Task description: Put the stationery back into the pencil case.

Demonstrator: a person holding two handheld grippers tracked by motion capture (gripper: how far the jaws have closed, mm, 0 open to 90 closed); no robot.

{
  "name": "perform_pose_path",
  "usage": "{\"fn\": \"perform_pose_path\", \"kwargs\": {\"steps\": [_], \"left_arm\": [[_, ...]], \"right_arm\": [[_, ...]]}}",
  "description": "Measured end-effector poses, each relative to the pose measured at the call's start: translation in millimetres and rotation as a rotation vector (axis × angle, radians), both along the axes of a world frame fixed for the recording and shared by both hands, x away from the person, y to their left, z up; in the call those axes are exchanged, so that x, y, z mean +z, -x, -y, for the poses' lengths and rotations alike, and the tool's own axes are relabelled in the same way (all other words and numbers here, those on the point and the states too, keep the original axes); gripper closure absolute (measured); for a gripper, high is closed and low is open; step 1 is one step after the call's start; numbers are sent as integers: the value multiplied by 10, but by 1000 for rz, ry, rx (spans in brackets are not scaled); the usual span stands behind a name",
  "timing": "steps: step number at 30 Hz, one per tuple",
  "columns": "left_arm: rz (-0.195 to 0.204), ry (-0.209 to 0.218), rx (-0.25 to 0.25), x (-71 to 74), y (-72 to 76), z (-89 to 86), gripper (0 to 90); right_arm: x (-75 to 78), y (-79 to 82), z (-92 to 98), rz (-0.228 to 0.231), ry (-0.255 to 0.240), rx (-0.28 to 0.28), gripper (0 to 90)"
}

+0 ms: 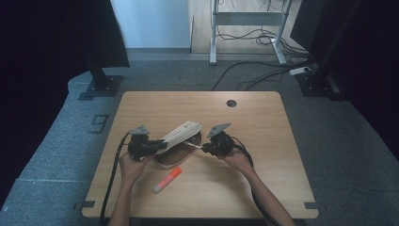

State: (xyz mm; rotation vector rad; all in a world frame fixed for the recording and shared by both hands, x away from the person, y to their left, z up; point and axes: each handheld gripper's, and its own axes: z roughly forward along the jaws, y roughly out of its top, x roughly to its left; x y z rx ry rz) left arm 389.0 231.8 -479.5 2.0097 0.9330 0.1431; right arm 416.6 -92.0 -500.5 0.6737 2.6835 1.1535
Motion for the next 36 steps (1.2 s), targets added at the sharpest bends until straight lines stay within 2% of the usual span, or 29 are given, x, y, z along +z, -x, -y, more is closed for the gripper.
{"fn": "perform_pose_path", "kwargs": {"steps": [27, 36], "left_arm": [[-6, 5, -6, -4, -3, 8, 771], [-6, 4, -6, -6, -6, 10, 770]], "right_arm": [[-125, -143, -616, 37, 63, 55, 786], [-179, -213, -740, 40, 72, 60, 783]]}}
